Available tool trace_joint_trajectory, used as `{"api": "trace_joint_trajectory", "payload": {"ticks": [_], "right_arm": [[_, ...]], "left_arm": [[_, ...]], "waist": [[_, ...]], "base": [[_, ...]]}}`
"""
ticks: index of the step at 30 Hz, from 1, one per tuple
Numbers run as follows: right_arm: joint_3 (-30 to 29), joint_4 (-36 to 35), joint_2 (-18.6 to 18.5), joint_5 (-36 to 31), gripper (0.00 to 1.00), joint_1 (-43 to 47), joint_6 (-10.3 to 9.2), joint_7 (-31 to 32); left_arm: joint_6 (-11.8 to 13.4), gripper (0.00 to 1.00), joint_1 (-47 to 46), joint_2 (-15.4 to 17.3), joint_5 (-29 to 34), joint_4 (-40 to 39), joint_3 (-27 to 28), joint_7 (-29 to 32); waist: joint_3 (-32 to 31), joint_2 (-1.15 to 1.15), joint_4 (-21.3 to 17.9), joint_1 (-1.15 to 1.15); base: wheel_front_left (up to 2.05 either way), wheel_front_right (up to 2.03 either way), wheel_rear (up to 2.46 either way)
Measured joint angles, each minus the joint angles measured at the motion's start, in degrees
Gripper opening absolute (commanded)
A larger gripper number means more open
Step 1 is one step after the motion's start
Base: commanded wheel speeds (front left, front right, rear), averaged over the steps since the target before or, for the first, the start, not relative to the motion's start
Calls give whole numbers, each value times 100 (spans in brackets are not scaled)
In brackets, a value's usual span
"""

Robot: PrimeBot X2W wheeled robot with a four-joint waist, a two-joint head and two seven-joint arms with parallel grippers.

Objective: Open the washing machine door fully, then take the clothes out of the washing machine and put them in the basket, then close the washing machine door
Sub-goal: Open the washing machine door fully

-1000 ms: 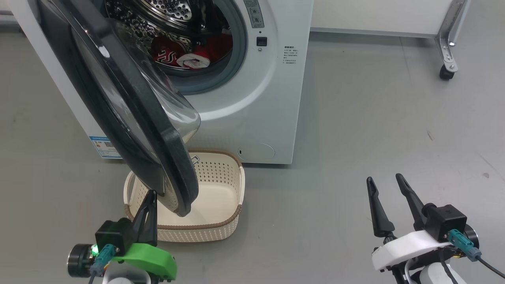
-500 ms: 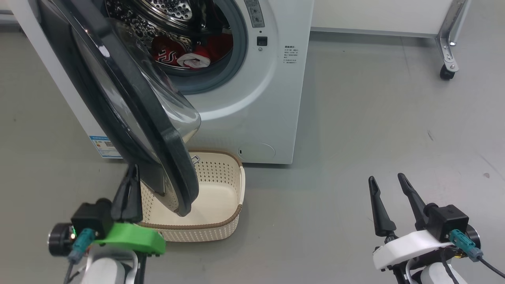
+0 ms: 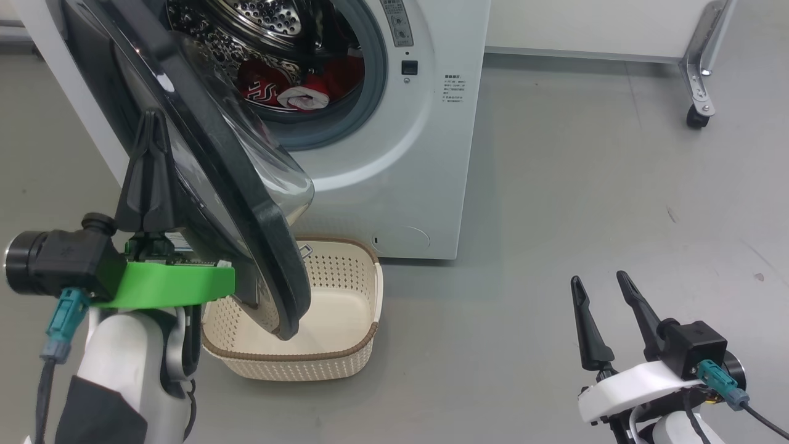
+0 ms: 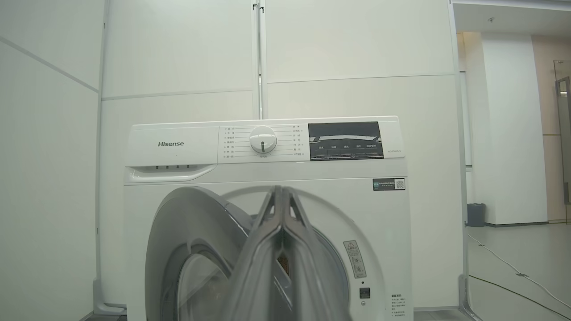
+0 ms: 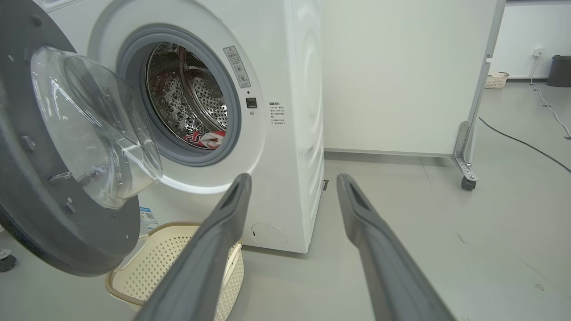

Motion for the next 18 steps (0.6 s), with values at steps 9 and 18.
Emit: {"api": "trace_joint_trajectory", "payload": {"ticks": [9, 18], "right_arm": [[12, 11, 83, -13, 100, 2, 62, 0], [-2, 24, 123, -60, 100, 10, 68, 0]], "left_arm": [[-127, 0, -219, 37, 137, -113, -308, 9], [-226, 0, -263, 24, 189, -18, -710, 364]], "waist": [[-59, 0, -105, 0], [-76, 0, -299, 0]], "base": [[0, 0, 0], [0, 0, 0]]}}
